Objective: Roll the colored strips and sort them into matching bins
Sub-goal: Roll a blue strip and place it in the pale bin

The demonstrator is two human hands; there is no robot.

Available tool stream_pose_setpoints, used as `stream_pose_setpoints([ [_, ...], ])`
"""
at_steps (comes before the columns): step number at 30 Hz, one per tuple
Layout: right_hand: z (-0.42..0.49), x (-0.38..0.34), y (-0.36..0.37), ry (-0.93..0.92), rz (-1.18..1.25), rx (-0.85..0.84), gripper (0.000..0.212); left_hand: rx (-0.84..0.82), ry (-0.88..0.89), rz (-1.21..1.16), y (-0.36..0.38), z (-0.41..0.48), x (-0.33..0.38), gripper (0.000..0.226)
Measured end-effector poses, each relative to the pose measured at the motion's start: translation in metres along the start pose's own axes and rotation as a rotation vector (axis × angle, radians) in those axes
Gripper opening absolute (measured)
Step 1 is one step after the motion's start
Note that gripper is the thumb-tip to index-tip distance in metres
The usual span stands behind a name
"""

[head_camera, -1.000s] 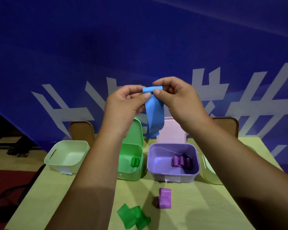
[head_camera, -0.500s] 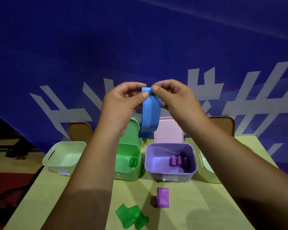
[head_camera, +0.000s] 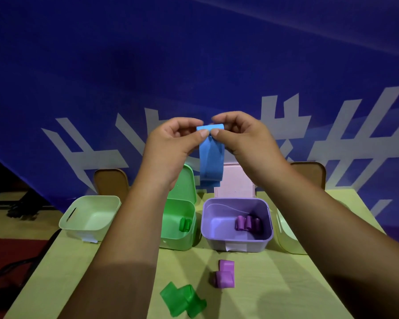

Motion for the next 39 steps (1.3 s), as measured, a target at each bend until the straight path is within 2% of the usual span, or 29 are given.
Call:
stream_pose_setpoints([
  [10, 0.002, 0.007, 0.002, 0.052, 0.009, 0.013, 0.015, -0.011, 0.069, 0.024, 0.001, -0.003, 0.008, 0.038],
  [19, -0.004, -0.008, 0.002, -0.023, 0.025, -0.022, 0.017, 0.000, 0.028, -0.049, 0.002, -0.009, 0.000, 0.020],
  [26, -0.005, 0.005, -0.001, 0.033, 0.090, -0.016, 0.023, -0.026, 0.076, -0.010, 0.007, -0.009, 0.008, 0.027],
  [34, -0.009, 0.005, -0.007, 0.018, 0.066, 0.005, 0.011, -0.074, 0.059, -0.037, 0.017, -0.015, 0.008, 0.031],
  [39, -0.012, -0.002, -0.006, -0.010, 0.057, 0.018, 0.016, -0.065, -0.011, -0.133, 0.020, -0.017, 0.001, 0.021],
])
Point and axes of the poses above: each hand's wrist, its own z-axis towards the middle knuckle, its own y-axis out of the palm, x = y × z, the point moved 10 cm from there along z, towards the middle knuckle, and after that the axes turned 14 degrees about -x, right-handed, at the moved point
